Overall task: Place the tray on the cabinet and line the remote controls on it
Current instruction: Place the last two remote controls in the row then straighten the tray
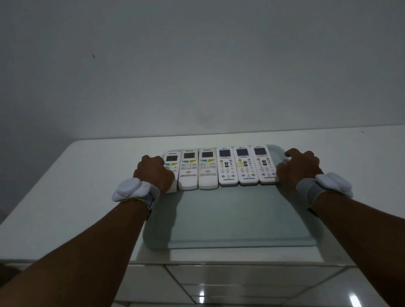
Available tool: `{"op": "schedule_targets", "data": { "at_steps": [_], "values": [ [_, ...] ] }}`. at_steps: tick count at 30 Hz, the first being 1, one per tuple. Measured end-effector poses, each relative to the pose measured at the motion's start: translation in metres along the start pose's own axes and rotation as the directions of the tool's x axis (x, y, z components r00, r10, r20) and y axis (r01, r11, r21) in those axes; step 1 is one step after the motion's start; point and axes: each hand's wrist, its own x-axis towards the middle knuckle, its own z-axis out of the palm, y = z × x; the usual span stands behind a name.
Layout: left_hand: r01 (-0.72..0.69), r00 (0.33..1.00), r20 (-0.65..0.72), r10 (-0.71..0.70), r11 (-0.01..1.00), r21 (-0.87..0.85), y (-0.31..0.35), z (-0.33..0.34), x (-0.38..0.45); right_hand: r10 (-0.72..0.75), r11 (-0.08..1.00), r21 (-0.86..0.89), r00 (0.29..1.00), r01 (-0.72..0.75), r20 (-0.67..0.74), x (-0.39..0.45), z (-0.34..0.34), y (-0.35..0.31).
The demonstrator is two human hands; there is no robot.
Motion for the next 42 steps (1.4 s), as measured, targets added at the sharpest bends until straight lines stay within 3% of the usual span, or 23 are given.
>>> {"op": "schedule_targets", "data": {
  "at_steps": [3,10,25,42],
  "values": [
    [0.058,0.996,0.066,-0.058,0.998,0.010,-0.016,-0.007,0.000,0.030,0.999,-0.016,0.999,-0.030,0.025,-0.004,-0.001,0.005],
    [0.031,0.956,0.292,-0.033,0.999,0.012,-0.036,-0.007,-0.008,0.056,0.998,-0.029,0.997,-0.054,0.052,-0.010,0.002,0.016],
    [-0.020,0.979,0.198,0.044,0.993,-0.120,0.005,0.022,-0.004,0.102,0.993,-0.068,0.995,-0.100,0.013,0.023,-0.010,0.057],
    [-0.044,0.985,0.162,0.064,0.991,-0.123,0.050,0.044,0.024,0.055,0.993,-0.108,0.998,-0.053,0.013,0.082,-0.020,0.073]
  ]
}}
